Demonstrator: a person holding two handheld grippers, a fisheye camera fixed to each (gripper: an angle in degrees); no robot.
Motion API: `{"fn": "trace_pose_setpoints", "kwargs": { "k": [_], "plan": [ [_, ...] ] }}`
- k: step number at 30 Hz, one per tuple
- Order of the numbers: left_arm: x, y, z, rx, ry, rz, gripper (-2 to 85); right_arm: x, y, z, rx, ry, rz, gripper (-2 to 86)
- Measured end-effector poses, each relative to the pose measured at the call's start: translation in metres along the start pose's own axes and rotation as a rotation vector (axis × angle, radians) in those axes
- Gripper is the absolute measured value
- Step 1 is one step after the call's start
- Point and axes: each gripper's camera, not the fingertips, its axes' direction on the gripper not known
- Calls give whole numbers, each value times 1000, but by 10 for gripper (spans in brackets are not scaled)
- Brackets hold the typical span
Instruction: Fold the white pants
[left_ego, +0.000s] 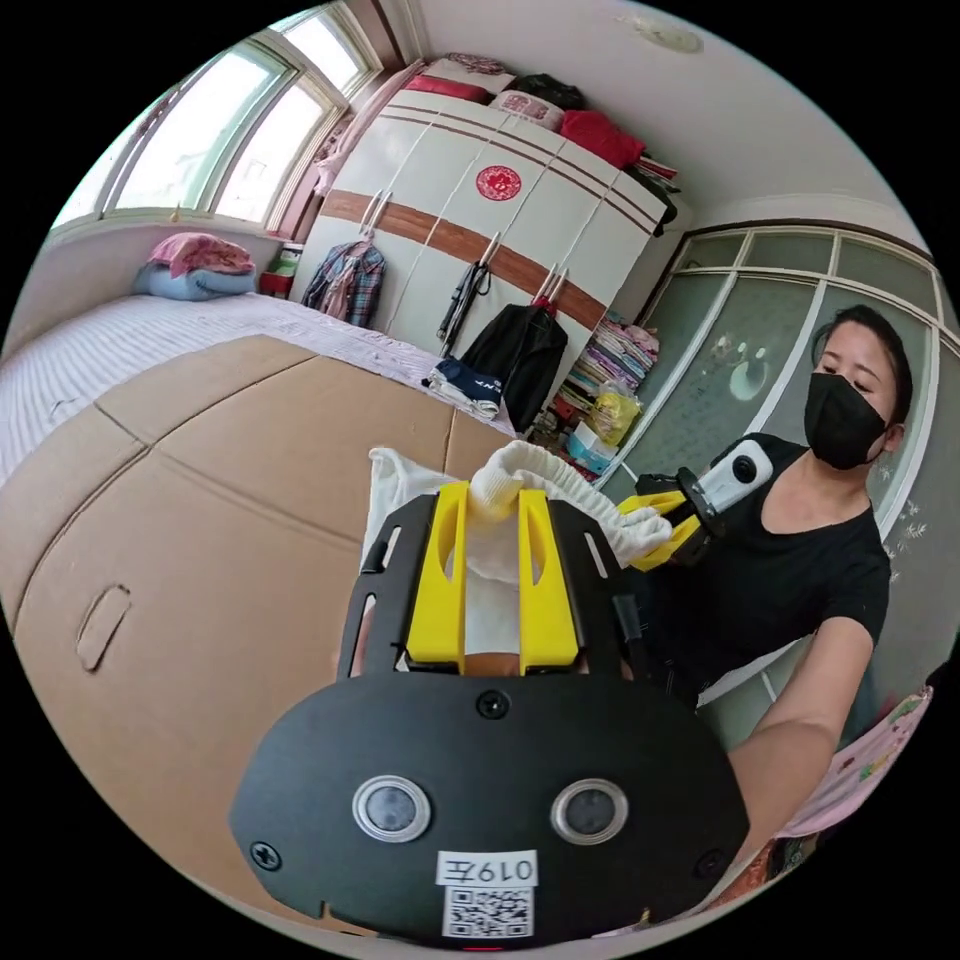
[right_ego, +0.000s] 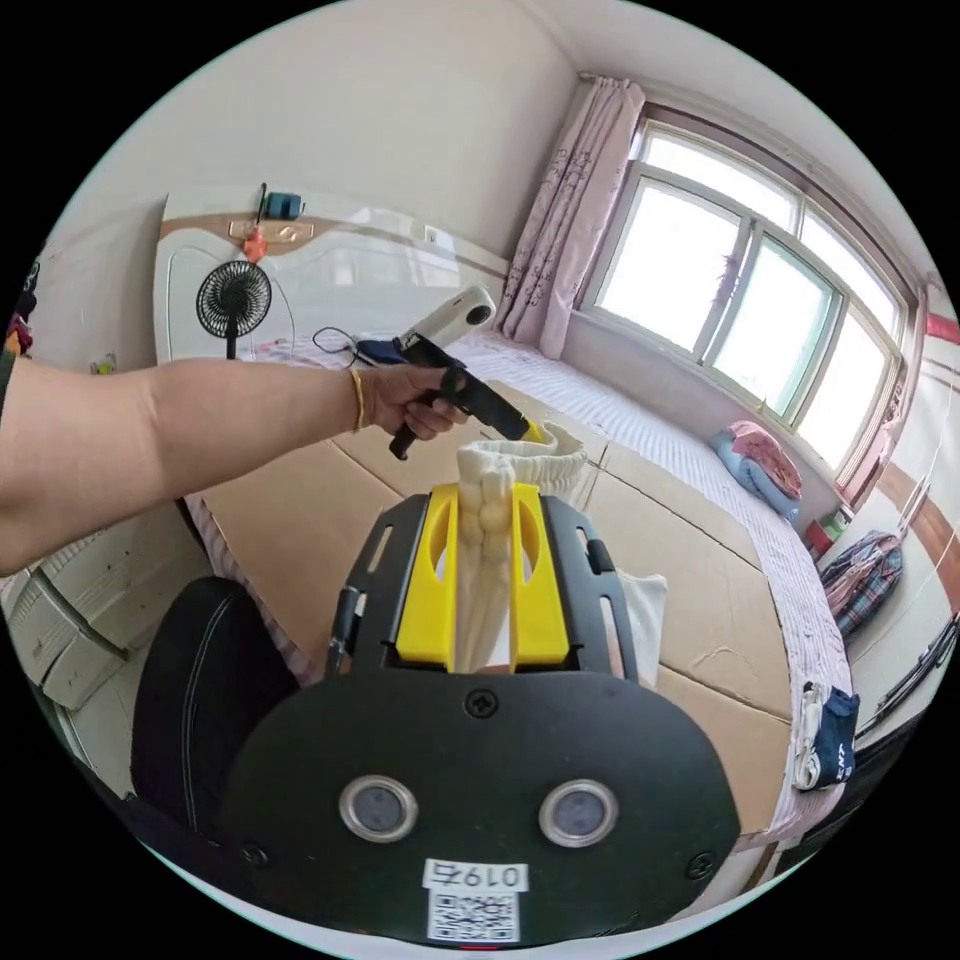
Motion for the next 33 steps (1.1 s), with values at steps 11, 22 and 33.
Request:
{"fn": "trace_pose_setpoints", "kwargs": {
  "k": [11,22,33],
  "plan": [
    [-43,161,-15,-7,58,-141,75,-146,20,134,-142,55,-233,82],
    [12,268,-79,28,-145,-287,120,-256,31,218,-213,142,-452,83],
    [148,413,-35,479,-205,-814,193,-295,31,249,-158,258,-584,82]
  ]
}}
